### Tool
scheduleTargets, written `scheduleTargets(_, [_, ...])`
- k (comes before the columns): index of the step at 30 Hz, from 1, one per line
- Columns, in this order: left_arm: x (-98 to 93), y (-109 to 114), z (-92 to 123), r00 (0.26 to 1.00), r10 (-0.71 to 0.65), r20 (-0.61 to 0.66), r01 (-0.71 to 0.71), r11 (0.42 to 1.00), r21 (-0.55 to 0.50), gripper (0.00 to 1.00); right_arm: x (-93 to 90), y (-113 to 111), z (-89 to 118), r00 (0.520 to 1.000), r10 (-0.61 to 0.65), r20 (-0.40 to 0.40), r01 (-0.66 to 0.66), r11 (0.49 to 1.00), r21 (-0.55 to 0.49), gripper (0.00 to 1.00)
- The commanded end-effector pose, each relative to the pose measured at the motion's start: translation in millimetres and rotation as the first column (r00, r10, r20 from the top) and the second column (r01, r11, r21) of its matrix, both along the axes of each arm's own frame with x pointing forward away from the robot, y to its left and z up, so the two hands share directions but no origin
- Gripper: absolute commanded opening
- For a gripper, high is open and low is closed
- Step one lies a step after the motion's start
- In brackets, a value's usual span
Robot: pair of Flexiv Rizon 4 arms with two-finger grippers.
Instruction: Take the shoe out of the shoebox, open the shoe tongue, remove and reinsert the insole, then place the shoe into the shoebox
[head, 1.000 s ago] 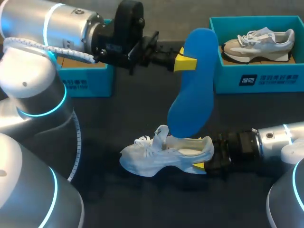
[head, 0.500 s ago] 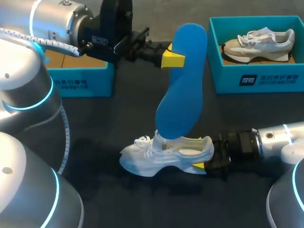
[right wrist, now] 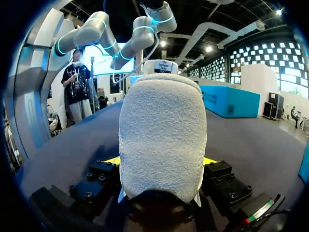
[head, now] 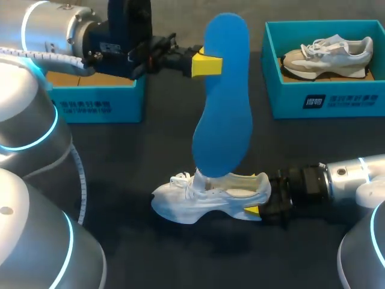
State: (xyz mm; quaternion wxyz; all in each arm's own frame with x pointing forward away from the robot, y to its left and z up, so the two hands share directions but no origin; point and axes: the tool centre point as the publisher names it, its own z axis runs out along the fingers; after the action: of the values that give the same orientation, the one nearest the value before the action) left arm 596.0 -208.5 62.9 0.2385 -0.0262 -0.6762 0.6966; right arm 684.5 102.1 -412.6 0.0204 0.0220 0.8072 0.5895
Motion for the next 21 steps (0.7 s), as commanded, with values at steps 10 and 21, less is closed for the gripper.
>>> scheduleTargets(10, [-15.9, 14.9, -20.0, 0.997, 0.054, -0.050, -0.053, 0.999, 0.010, 0.00, -2.4, 0.2, -0.9, 1.000, -0.002, 0.001, 0.002, 1.000, -0.002, 0.00])
scheduleTargets(21, [-15.4, 15.7, -20.0, 0.997, 0.053, -0.060, -0.052, 0.999, 0.014, 0.00, -2.4, 0.2, -0.9, 1.000, -0.002, 0.001, 0.002, 1.000, -0.002, 0.00])
